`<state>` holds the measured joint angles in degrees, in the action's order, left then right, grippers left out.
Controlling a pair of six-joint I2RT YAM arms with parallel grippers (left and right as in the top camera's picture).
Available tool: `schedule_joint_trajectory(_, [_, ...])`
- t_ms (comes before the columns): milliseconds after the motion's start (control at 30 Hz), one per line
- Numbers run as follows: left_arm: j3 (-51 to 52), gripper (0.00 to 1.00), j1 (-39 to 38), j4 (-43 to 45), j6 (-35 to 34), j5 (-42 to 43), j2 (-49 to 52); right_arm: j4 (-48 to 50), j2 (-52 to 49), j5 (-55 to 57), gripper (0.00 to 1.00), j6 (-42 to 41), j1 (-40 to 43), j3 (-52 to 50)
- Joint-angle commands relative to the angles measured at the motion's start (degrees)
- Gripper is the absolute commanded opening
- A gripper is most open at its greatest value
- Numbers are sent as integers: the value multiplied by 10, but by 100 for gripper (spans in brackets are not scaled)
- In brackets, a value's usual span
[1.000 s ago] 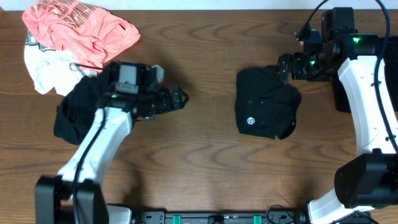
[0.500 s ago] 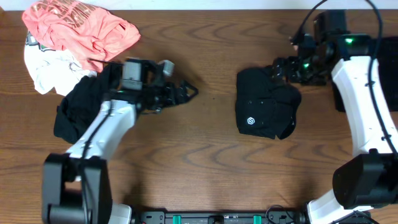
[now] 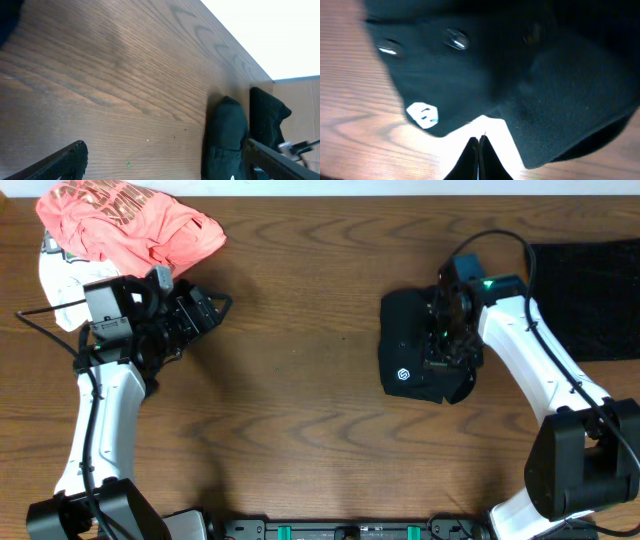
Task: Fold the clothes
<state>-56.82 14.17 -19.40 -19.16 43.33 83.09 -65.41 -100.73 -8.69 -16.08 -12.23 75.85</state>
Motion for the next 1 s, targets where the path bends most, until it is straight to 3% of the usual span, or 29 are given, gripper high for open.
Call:
schedule_joint_trajectory(0, [-5, 98, 4, -2, 30, 6, -3, 16, 1, 14, 2, -43, 1, -36])
schedule_joint_trajectory(433, [-5, 98, 4, -3, 31, -22, -2, 62, 1, 79, 1, -92, 17, -133])
schedule_joint_trajectory(667, [-5, 98, 4, -3, 31, -23, -2, 204, 1, 89, 1, -92, 58, -219])
schedule_joint_trajectory(967, [-5, 98, 4, -9, 31, -26, -2, 386, 1, 104, 1, -58, 112, -247])
